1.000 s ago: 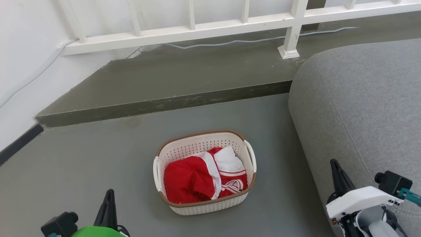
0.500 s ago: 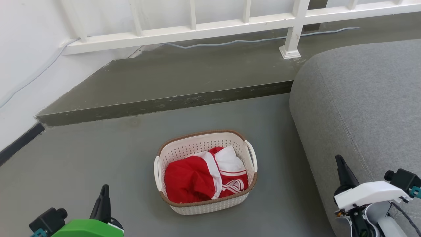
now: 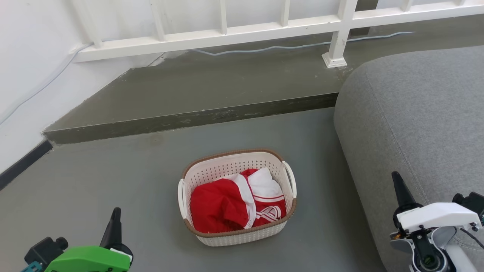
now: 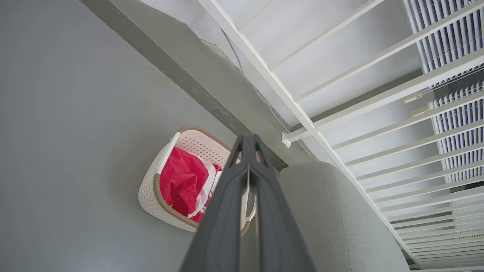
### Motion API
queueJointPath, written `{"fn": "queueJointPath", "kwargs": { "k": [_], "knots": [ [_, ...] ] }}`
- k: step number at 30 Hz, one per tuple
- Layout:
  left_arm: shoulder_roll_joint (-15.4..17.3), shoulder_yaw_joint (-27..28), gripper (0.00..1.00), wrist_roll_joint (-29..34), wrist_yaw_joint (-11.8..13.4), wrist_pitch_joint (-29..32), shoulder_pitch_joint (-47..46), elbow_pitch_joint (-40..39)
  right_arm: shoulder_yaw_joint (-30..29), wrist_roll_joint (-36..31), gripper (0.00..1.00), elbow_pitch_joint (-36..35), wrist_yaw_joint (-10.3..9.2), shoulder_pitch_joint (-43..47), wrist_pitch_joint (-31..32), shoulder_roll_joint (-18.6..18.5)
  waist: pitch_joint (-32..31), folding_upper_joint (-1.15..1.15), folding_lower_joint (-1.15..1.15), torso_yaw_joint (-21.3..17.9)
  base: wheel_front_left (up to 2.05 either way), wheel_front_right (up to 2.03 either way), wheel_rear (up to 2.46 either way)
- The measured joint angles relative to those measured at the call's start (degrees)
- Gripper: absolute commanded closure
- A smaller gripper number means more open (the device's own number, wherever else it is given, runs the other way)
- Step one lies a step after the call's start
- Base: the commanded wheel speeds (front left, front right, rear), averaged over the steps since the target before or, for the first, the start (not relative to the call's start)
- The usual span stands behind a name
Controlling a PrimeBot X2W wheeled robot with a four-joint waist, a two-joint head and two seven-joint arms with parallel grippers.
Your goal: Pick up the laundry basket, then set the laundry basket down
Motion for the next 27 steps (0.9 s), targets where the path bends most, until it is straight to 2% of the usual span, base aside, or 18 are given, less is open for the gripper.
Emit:
{"fn": "queueJointPath", "kwargs": {
  "k": [27],
  "knots": [
    [0.5,3.0,1.0,-19.0,-3.5,4.0,-3.6,3.1,-5.7,18.2,1.0,0.9,3.48,-2.3,4.3,1.3,0.0,0.0,0.0,0.5,0.0,0.0,0.0]
  ]
}}
